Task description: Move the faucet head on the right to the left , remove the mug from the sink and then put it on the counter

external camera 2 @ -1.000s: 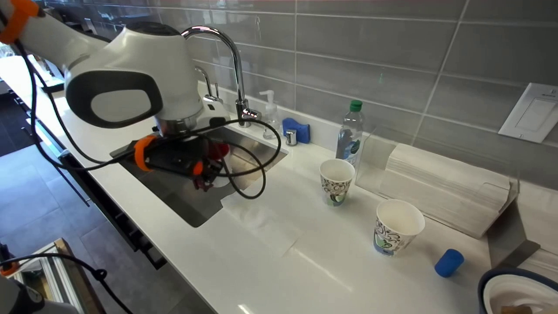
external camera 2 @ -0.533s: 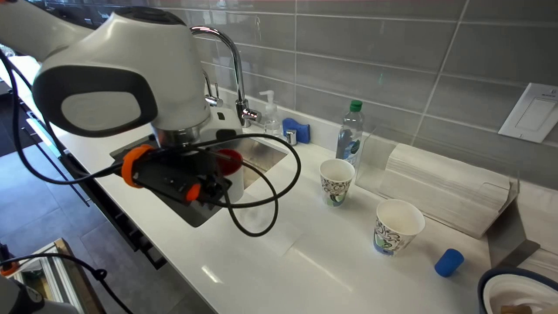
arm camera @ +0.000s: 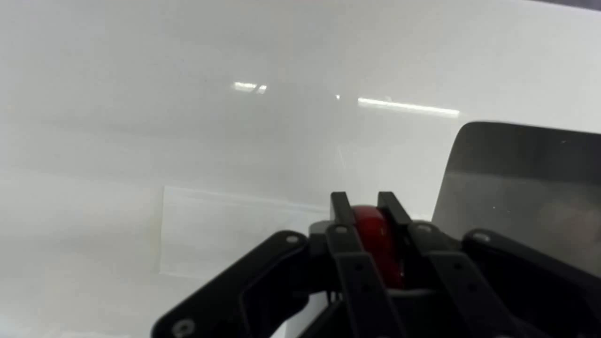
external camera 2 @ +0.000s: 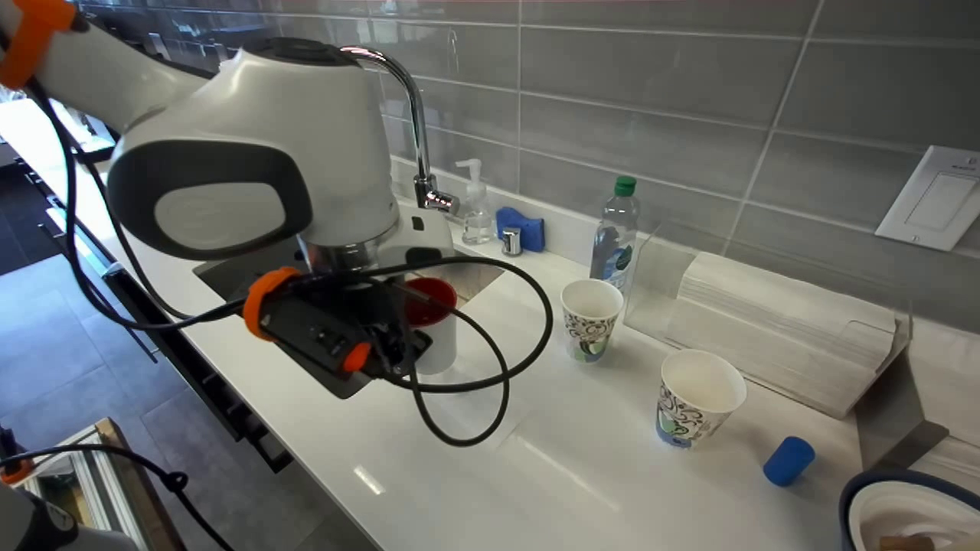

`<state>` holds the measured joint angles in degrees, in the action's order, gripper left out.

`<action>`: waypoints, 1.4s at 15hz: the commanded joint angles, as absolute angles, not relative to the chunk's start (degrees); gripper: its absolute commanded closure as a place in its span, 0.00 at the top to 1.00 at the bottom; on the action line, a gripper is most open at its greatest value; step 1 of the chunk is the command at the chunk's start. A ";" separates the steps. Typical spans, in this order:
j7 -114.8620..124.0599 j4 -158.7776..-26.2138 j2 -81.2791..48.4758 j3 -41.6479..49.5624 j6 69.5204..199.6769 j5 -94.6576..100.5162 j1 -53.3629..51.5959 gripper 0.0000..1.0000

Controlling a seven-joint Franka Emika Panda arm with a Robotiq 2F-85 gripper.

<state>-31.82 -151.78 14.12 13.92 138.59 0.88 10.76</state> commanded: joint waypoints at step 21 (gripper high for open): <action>-26.45 -144.06 -0.20 12.17 145.10 1.74 11.23 0.74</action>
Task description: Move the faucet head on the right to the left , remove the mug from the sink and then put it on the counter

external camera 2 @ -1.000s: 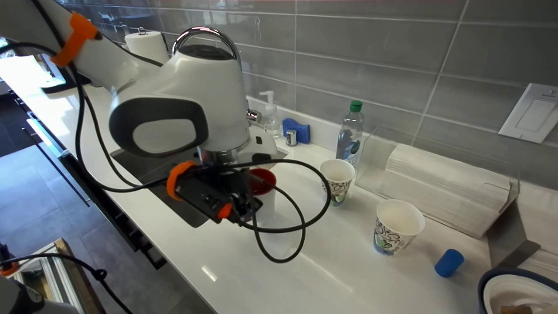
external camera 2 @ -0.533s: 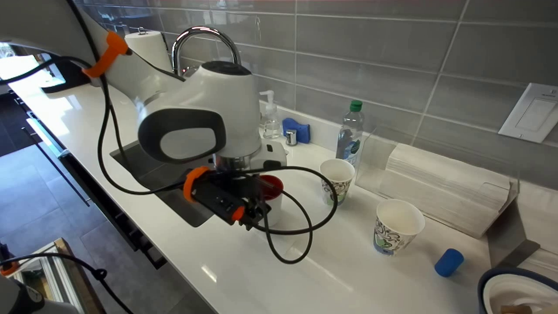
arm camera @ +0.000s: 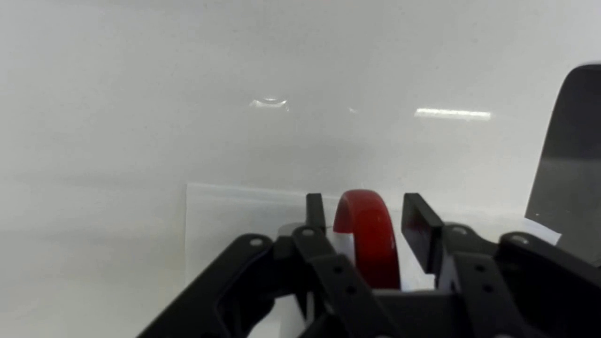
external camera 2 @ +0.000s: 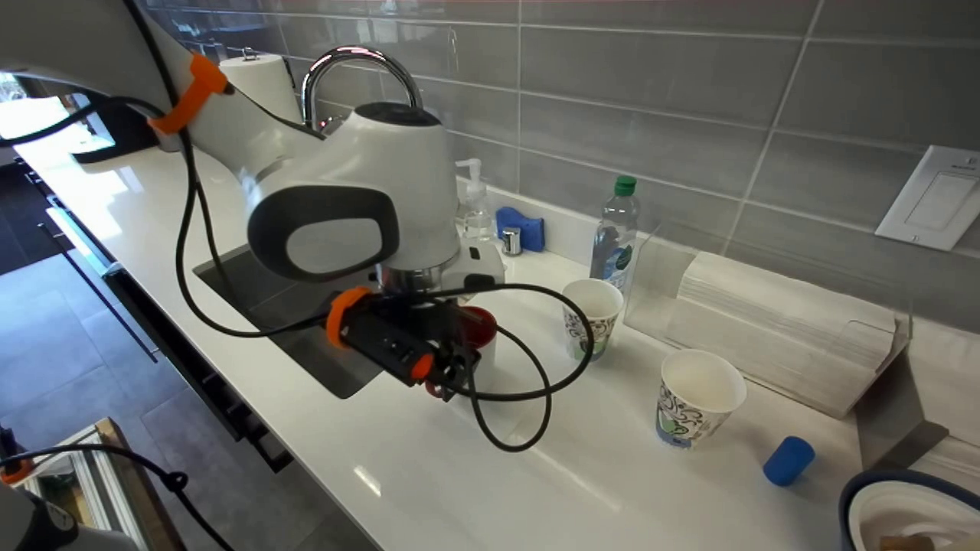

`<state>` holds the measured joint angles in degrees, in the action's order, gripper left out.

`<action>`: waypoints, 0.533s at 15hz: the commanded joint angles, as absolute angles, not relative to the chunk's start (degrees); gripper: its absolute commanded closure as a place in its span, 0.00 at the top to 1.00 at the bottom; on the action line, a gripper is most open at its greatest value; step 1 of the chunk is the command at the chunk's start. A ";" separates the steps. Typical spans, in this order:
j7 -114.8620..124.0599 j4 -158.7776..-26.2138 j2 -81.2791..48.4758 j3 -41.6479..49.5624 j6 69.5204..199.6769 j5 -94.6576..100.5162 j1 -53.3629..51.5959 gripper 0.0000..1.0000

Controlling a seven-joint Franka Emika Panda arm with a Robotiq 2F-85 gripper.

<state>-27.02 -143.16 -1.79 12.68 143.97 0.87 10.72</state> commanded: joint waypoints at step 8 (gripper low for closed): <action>-21.32 -156.20 19.43 12.39 144.97 10.11 12.62 1.00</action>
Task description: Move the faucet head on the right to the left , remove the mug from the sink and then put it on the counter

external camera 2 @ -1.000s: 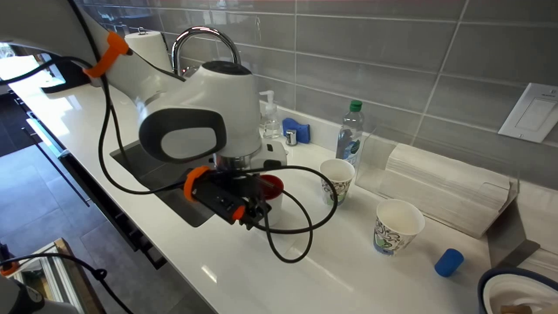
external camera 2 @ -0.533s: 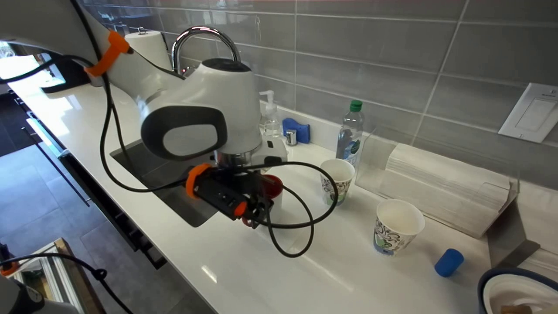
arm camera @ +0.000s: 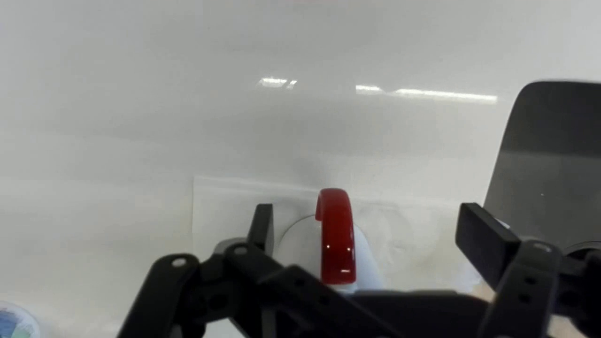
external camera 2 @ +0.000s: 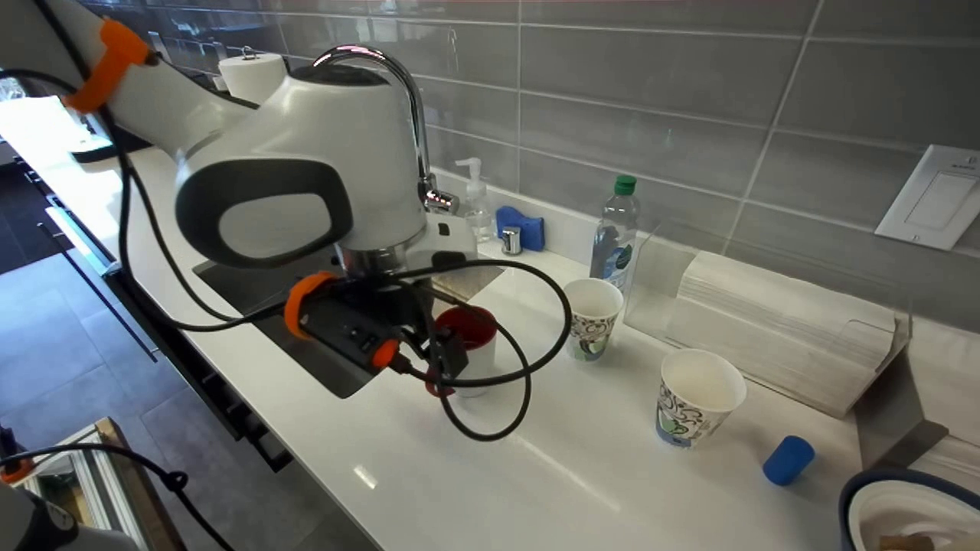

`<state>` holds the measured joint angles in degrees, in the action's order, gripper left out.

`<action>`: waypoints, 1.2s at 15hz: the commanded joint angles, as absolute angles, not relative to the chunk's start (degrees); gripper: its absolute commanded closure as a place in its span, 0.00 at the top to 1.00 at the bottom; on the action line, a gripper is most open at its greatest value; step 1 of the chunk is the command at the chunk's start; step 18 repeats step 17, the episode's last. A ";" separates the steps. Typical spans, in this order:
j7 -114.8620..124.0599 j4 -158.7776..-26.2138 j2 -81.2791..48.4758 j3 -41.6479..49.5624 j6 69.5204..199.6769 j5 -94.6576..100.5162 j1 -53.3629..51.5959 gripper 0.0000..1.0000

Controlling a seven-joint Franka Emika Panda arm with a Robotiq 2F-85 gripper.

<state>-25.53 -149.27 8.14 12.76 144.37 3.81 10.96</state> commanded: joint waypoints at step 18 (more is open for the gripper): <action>-15.36 -156.99 37.14 12.02 141.72 19.06 18.09 1.00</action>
